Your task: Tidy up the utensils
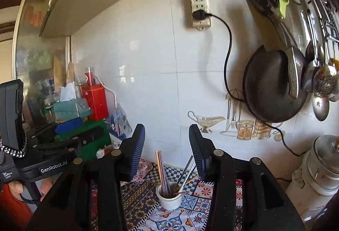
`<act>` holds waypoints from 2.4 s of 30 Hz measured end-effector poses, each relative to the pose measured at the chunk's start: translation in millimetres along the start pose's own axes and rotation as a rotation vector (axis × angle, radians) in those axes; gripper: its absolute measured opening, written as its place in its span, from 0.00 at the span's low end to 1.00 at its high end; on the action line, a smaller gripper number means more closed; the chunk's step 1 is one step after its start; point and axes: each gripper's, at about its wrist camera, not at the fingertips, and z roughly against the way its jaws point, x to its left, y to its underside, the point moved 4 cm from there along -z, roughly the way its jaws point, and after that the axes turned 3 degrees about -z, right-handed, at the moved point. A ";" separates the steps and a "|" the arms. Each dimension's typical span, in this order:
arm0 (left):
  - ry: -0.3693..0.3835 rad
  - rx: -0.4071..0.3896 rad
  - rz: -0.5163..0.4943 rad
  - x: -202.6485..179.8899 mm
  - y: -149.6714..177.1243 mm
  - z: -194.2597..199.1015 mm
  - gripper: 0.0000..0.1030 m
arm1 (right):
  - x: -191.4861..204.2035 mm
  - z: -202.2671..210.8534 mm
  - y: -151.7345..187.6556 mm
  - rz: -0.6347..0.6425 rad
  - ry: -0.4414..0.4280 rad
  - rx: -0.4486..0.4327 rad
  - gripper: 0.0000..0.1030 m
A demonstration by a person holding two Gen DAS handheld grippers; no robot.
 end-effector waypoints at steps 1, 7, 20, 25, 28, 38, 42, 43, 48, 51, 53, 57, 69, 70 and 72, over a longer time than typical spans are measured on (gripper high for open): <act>-0.007 -0.017 -0.006 -1.2 -0.3 7.3 0.86 | 1.9 6.6 -1.8 0.000 0.011 -0.015 0.46; 0.003 -0.053 -0.017 -9.7 2.4 31.7 0.96 | 8.0 35.3 -4.6 -0.007 0.100 -0.072 0.82; 0.022 -0.031 0.007 -14.6 12.3 42.1 0.97 | 10.3 58.5 4.5 -0.014 0.189 -0.068 0.95; 0.018 -0.020 0.011 -12.7 16.2 40.0 0.97 | 11.0 58.6 7.8 -0.015 0.195 -0.056 0.95; 0.006 -0.012 0.009 -11.3 19.3 38.5 0.97 | 11.5 56.3 11.3 -0.014 0.199 -0.043 0.95; 0.007 0.016 0.030 -5.0 26.7 31.7 0.98 | 12.9 50.3 18.9 -0.018 0.207 -0.004 0.95; 0.006 0.018 0.025 -4.2 27.9 30.9 0.98 | 14.3 48.5 19.2 -0.016 0.210 0.000 0.95; 0.005 0.018 0.025 -4.0 28.0 30.7 0.98 | 14.4 48.1 19.3 -0.016 0.210 0.001 0.95; 0.002 0.018 0.030 -2.3 28.5 30.0 0.99 | 14.8 46.0 19.7 -0.009 0.209 0.008 0.95; 0.002 0.018 0.028 -2.6 28.4 29.5 0.99 | 14.9 46.1 19.7 -0.006 0.210 0.007 0.95; -0.004 0.018 0.023 -2.8 28.0 28.5 0.99 | 14.9 46.0 19.8 -0.006 0.209 0.006 0.95; -0.002 0.017 0.024 -2.6 27.7 27.9 0.99 | 14.4 46.5 19.6 -0.005 0.210 0.005 0.95; 0.012 0.017 0.021 -7.1 25.9 27.1 0.99 | 12.0 47.8 18.8 -0.008 0.214 0.003 0.95; 0.015 0.017 0.020 -7.9 25.8 27.2 0.99 | 11.4 48.3 18.7 -0.009 0.216 0.003 0.95; 0.018 0.015 0.016 -9.9 25.5 27.7 0.99 | 10.2 49.5 18.4 -0.011 0.218 0.001 0.95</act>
